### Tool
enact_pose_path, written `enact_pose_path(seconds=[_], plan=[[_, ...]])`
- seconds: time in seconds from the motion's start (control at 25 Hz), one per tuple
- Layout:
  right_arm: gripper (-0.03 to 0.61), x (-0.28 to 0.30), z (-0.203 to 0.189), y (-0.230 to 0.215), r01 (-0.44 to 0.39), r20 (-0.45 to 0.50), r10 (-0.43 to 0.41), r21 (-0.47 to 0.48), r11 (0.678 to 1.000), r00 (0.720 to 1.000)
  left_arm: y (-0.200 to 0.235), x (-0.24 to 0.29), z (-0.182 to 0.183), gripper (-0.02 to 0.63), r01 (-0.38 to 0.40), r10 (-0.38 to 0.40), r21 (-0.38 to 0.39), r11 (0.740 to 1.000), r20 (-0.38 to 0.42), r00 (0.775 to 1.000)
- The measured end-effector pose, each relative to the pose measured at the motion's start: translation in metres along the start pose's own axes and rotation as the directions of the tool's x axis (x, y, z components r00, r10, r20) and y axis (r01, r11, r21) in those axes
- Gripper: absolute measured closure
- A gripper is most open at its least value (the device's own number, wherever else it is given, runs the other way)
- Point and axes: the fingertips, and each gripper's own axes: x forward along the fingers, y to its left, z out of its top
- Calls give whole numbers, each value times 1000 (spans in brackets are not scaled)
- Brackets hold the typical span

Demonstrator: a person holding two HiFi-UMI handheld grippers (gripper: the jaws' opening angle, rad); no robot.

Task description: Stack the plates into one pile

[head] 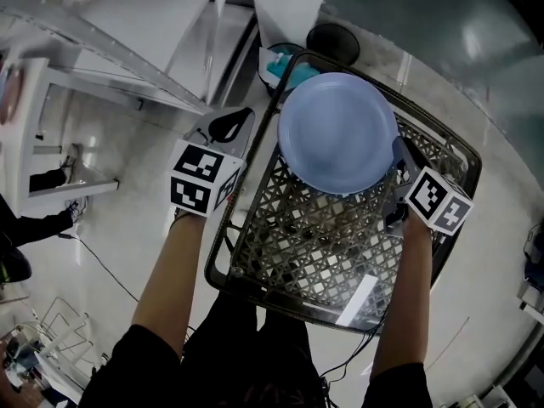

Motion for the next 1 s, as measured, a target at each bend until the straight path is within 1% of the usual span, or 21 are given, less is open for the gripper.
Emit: enact_pose_path(seconds=[0.04,0.08,0.2,0.32,0.44,0.6,0.68,0.76,0.88,1.0], plan=[[520,-1,1,0,1,10,-1,5,1000,1000,0,0,0,618,0,0,-2,1000,1,1000],[572,-3,2,1,-1,21,1,15,1000,1000,-1,-1,0,618,1,-1,-3,1000,2,1000],[572,-4,2,6,-19,33,19,12,1000,999,-3,-1,0,618,3,-3,-6,1000,4,1000],[572,-6,-2,10,-17,33,18,-35,999,999,-6,-2,1,618,7,-7,-17,1000,10,1000],[572,-10,-2,17,-21,64,26,-77,997,998,-10,0,3,618,11,-11,-29,1000,14,1000],[572,-18,1,30,-29,126,51,-169,985,991,-23,4,9,618,30,-29,-53,998,24,999],[574,-22,0,36,-21,144,54,-224,974,988,-32,7,11,618,42,-40,-59,997,24,999],[575,-27,0,39,-8,164,53,-260,965,985,-41,10,13,618,57,-55,-64,996,26,998],[575,-34,-1,40,8,203,46,-261,965,978,-53,13,18,618,81,-79,-52,995,32,996],[575,-46,-2,41,14,229,45,-250,968,972,-62,11,22,618,87,-85,-45,995,39,996]])
